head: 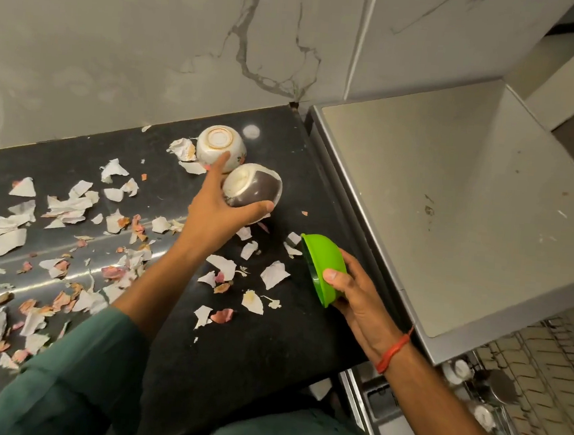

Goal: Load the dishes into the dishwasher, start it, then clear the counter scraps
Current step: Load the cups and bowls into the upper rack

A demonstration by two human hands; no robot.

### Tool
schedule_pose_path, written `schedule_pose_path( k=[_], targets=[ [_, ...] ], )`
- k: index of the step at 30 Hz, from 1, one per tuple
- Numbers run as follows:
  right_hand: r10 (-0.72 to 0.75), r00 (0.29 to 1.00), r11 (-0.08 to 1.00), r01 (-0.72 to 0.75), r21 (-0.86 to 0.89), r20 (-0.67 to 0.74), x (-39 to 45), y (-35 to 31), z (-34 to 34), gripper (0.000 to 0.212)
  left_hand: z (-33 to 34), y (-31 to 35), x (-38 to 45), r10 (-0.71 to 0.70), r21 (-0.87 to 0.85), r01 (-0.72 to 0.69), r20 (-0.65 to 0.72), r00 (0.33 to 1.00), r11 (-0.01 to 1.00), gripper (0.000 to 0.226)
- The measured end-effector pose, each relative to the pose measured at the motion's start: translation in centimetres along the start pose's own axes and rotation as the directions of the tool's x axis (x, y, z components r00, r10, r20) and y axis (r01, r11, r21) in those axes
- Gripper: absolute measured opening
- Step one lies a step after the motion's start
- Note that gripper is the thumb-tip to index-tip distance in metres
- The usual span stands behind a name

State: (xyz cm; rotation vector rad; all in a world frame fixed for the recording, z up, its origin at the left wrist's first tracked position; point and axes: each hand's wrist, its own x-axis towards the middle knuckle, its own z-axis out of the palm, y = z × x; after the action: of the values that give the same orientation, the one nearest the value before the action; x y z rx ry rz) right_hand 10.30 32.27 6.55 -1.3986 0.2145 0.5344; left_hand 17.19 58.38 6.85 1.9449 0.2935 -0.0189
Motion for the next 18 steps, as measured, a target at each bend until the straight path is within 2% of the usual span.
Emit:
schedule_pose_path(
  k=[9,14,18],
  targets=[
    [-0.047,0.995,0.995,0.054,0.078,-0.082,-2.4,-0.4,-4.0,0.072,5.6,2.9,-7.5,-0.03,-0.314,0.064,0.111,0.993,0.947,0.105],
    [-0.073,0.982,0.987,0.096,0.129,-0.174,-4.9,-0.6,-7.4,0.075,9.6,4.9,-9.3,-0.014,-0.327,0.071,0.174,0.985,0.942,0.101],
    [-0.1,0.963,0.972,0.148,0.183,-0.249,-8.0,-0.4,-11.2,0.076,12.6,5.9,-10.9,0.007,-0.275,0.069,0.266,0.964,0.959,0.098]
  ],
)
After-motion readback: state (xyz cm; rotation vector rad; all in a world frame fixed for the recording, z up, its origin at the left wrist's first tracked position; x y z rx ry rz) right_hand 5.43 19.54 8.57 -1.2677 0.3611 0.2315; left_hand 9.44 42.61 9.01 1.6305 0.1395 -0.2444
